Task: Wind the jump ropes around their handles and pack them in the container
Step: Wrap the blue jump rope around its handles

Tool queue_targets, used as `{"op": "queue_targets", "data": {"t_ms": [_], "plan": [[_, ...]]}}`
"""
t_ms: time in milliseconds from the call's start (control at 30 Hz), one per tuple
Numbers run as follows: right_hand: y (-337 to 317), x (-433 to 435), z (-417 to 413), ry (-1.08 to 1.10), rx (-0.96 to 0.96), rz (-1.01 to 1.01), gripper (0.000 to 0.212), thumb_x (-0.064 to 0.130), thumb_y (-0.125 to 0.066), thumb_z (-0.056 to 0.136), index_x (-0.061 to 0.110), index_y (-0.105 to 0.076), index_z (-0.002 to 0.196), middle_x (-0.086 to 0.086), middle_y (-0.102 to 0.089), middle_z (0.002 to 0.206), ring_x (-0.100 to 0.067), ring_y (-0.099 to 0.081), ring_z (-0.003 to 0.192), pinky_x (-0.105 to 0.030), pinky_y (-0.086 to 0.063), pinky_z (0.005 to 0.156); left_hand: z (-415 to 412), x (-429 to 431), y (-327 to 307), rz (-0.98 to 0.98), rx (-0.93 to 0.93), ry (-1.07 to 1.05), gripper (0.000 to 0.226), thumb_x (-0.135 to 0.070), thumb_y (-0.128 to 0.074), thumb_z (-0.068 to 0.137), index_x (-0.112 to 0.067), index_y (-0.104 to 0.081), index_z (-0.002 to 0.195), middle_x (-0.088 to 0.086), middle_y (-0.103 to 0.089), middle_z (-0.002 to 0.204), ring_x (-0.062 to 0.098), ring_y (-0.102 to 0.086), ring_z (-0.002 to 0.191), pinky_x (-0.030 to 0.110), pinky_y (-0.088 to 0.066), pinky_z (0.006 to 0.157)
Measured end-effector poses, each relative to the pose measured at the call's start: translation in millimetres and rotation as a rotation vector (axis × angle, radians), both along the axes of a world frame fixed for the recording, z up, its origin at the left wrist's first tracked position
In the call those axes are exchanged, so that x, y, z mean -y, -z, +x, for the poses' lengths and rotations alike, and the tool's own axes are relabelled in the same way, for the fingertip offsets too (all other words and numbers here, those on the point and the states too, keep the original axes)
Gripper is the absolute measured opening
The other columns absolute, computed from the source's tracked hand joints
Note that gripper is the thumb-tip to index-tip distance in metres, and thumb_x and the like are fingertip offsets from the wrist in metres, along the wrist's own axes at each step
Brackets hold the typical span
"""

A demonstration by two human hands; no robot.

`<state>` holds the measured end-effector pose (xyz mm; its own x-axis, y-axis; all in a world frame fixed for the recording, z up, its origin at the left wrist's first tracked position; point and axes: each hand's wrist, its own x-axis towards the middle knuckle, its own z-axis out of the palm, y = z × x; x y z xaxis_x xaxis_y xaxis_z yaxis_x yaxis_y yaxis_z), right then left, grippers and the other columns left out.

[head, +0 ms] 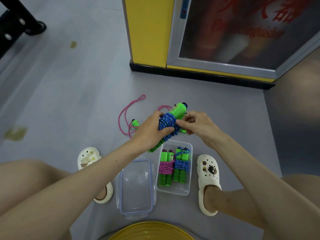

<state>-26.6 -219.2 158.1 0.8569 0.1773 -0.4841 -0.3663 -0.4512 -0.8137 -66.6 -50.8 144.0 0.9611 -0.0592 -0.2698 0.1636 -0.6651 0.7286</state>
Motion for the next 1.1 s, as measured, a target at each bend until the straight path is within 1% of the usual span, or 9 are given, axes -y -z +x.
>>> {"op": "queue_targets", "data": {"t_ms": [133,233,333,400,667,767,900,1000,1100], "plan": [[-1,2,0,0.117,-0.071,0.119,0.009,0.003,-0.063,0.087,0.009,-0.057,0.085,-0.007,-0.061,0.070,-0.012,-0.053,0.056,-0.017,-0.048,0.051,2,0,1,-0.004,0.011,-0.001,0.053,-0.042,-0.063,0.088,-0.016,-0.041,0.129,0.003,-0.059,0.116,0.019,-0.060,0.098,0.035,-0.050,0.079],[3,-2,-2,0.144,0.056,0.011,0.015,-0.002,-0.056,0.089,0.013,-0.054,0.089,-0.005,-0.059,0.068,-0.013,-0.054,0.059,-0.020,-0.045,0.054,3,2,0,-0.034,-0.007,0.006,0.049,-0.038,-0.061,0.091,-0.014,-0.041,0.128,0.003,-0.059,0.113,0.018,-0.059,0.094,0.033,-0.049,0.078],[4,-1,1,0.220,0.209,-0.056,0.023,-0.002,-0.056,0.087,0.019,-0.051,0.081,-0.003,-0.059,0.064,-0.012,-0.056,0.060,-0.024,-0.044,0.057,5,5,-4,-0.149,-0.074,-0.027,0.046,-0.035,-0.057,0.094,-0.014,-0.040,0.131,-0.001,-0.058,0.109,0.015,-0.058,0.094,0.027,-0.045,0.078],[5,2,4,0.255,0.269,-0.090,0.025,-0.001,-0.059,0.086,0.021,-0.049,0.077,-0.004,-0.061,0.067,-0.014,-0.057,0.063,-0.027,-0.048,0.060,7,6,-5,-0.244,-0.130,-0.075,0.044,-0.035,-0.057,0.094,-0.017,-0.041,0.132,0.001,-0.061,0.111,0.017,-0.059,0.097,0.031,-0.048,0.084],[11,10,11,0.393,0.183,-0.042,0.025,-0.004,-0.060,0.085,0.016,-0.046,0.077,-0.004,-0.056,0.068,-0.012,-0.053,0.056,-0.021,-0.041,0.051,6,14,-4,-0.355,-0.161,-0.133,0.040,-0.031,-0.056,0.095,-0.017,-0.042,0.129,0.002,-0.062,0.112,0.016,-0.060,0.097,0.034,-0.050,0.089],[13,10,12,0.420,0.093,-0.007,0.018,-0.002,-0.060,0.086,0.011,-0.050,0.091,-0.007,-0.058,0.074,-0.012,-0.053,0.056,-0.021,-0.041,0.049,6,14,-5,-0.284,-0.121,-0.090,0.042,-0.032,-0.056,0.095,-0.015,-0.041,0.130,0.002,-0.061,0.112,0.018,-0.061,0.098,0.037,-0.050,0.090],[10,12,5,0.431,-0.167,0.222,0.035,0.008,-0.061,0.091,0.005,-0.046,0.122,-0.010,-0.058,0.066,-0.013,-0.052,0.048,-0.023,-0.043,0.044,0,11,-3,-0.179,-0.001,-0.059,0.047,-0.029,-0.061,0.092,-0.014,-0.039,0.131,-0.002,-0.056,0.111,0.017,-0.059,0.098,0.032,-0.048,0.087],[-3,14,-3,0.466,-0.242,0.381,0.038,0.036,-0.048,0.098,0.006,-0.047,0.122,-0.013,-0.058,0.065,-0.018,-0.053,0.048,-0.024,-0.045,0.042,-6,13,-2,-0.273,0.030,-0.082,0.045,-0.016,-0.067,0.088,-0.021,-0.037,0.120,-0.008,-0.055,0.101,0.015,-0.060,0.094,0.033,-0.051,0.085],[-14,24,-13,0.481,-0.382,0.433,0.059,0.063,-0.023,0.094,0.011,-0.048,0.110,-0.018,-0.062,0.076,-0.025,-0.061,0.059,-0.029,-0.048,0.049,-13,19,1,-0.206,0.115,-0.030,0.049,-0.003,-0.072,0.080,-0.020,-0.039,0.112,-0.010,-0.052,0.096,0.018,-0.059,0.088,0.032,-0.049,0.077]]}}
